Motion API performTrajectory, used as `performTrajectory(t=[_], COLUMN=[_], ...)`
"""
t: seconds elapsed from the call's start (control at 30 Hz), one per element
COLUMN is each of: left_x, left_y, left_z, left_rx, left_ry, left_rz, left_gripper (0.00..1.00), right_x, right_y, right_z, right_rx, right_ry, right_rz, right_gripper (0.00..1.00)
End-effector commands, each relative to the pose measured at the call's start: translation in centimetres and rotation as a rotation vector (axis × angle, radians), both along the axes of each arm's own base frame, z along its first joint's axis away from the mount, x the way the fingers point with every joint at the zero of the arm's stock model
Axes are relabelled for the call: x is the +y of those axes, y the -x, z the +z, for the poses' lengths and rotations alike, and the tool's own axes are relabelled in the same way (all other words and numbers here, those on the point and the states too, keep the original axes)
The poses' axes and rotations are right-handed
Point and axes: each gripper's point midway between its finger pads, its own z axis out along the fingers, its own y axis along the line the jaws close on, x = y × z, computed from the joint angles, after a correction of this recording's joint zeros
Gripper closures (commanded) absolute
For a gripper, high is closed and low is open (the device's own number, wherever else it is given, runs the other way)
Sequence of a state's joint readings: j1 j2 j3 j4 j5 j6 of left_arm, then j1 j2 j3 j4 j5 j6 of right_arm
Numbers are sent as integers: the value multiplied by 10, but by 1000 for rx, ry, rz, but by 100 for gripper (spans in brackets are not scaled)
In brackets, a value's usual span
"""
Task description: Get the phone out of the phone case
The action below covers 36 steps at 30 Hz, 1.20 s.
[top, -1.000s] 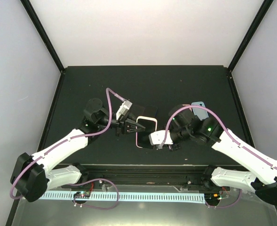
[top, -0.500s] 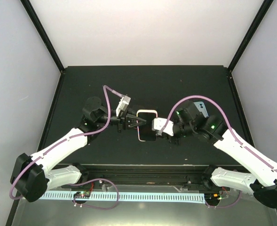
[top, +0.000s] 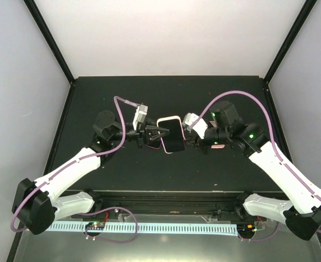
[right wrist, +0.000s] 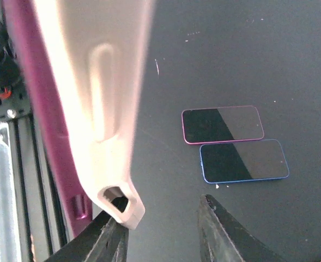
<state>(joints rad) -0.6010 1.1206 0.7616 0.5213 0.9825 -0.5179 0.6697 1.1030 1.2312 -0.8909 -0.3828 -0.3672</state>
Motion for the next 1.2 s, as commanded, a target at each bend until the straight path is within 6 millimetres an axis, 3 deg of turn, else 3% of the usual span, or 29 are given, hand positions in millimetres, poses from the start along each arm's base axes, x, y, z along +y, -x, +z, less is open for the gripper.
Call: performTrajectory(t=[0.0,0.1,0.37,0.57,0.67,0.8,0.9,0.97,1.07,1.17], left_x=[-1,-2,-6,-10,-12,-14,-12,-8,-1,13], left_y=[74,74,68,62,50,20,-11,-34,-63,-93], left_z=[-20,-22,-27,-31,-29,-28,-25,-26,-31,-41], left_rx=[134,138,151,160,164,222,247,257,273,306], left_ry=[-107,-113,-126,-134,-129,-122,-135,-140,-148,-190], left_rz=[-391,-393,-367,-349,-287,-131,57,204,371,563], left_gripper=[98,98,98,98,98,98,97,94,66,47], right_x=[22,30,45,46,50,51,49,46,40,27], right_y=[-48,-37,26,40,39,43,47,48,39,20], right_z=[116,120,146,151,134,100,73,56,32,12], right_rx=[-281,-230,-77,-13,50,143,209,261,371,463], right_ry=[-331,-377,-525,-566,-567,-527,-488,-483,-519,-577], right_rz=[-65,-4,302,359,361,372,367,345,282,168], right_gripper=[62,59,55,59,68,86,98,99,99,99])
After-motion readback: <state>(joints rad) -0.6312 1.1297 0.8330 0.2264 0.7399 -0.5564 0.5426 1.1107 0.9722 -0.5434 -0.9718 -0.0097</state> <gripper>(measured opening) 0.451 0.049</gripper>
